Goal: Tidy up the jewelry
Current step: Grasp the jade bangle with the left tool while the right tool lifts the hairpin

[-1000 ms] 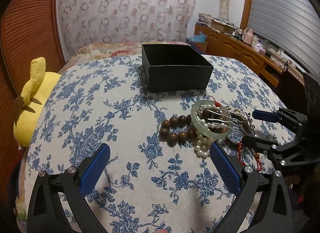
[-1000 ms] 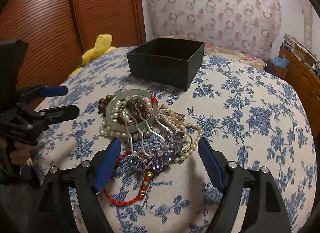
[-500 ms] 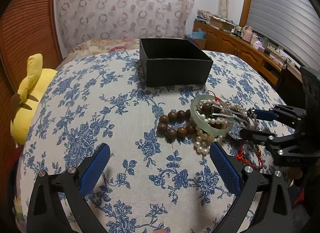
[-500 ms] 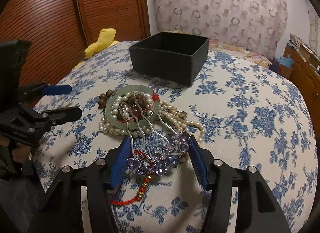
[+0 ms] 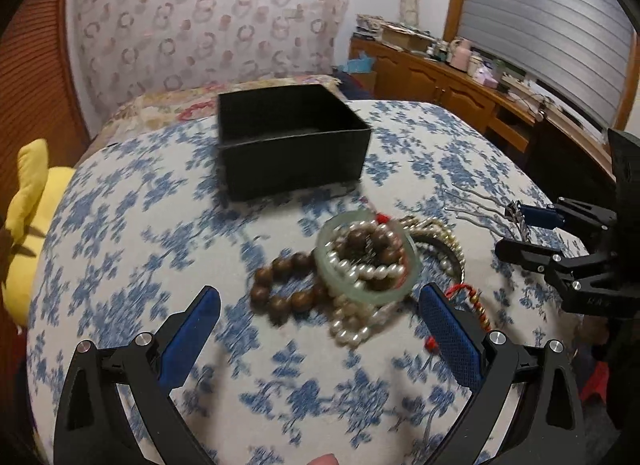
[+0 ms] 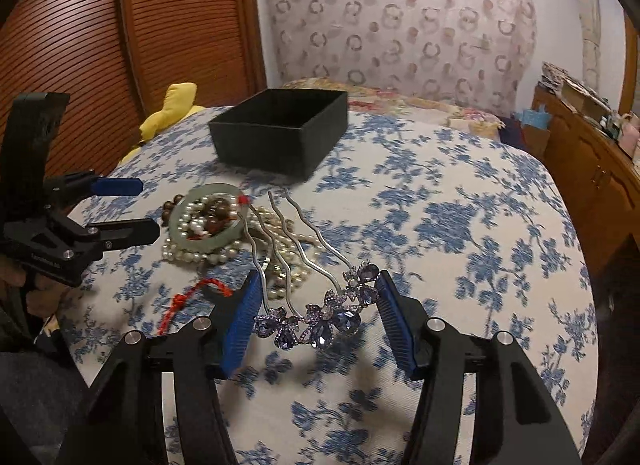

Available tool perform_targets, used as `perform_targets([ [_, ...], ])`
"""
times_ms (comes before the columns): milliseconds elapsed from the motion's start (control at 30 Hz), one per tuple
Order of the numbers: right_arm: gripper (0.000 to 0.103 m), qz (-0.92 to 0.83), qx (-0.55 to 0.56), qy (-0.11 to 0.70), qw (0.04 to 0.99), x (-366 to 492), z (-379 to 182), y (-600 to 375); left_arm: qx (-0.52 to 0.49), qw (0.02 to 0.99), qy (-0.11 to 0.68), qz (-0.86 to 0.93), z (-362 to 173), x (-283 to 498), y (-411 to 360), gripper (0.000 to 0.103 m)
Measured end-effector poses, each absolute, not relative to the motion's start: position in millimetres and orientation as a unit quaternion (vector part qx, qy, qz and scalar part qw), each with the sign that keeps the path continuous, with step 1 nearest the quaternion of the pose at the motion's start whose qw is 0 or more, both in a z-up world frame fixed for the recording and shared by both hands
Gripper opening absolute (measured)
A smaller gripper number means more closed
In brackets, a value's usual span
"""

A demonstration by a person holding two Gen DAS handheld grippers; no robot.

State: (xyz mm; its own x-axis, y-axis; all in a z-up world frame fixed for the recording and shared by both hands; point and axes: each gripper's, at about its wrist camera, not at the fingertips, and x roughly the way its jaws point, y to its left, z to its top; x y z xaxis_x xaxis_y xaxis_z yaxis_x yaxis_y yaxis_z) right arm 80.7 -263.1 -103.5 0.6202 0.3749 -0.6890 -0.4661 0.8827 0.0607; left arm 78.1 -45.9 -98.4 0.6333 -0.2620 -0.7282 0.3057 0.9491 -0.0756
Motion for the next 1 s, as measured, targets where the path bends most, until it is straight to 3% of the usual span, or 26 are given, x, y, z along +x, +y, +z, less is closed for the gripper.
perform_targets([
  [300, 0.060, 0.224, -0.055, 0.370, 0.900, 83.8, -107.3, -270.7, 0.052, 0.886, 0.414, -0.203, -101.8, 101.2, -77.0, 0.094],
  [633, 0.060, 0.220, -0.053, 0.371, 0.901, 82.6, -108.6, -274.5, 0.083, 0.874, 0.430, -0.208, -113.8, 115.9, -96.5, 0.078],
  [733, 0.060, 0.221, -0.054, 0.371, 0.900, 82.9, -108.7, -274.5, 0.101, 0.879, 0.424, -0.195, -114.6, 115.4, -97.2, 0.069],
  [1000, 0.060, 0.223, -0.060, 0.368, 0.901, 85.5, -104.2, -267.2, 0.066, 0.893, 0.400, -0.193, -96.5, 110.1, -79.3, 0.069],
])
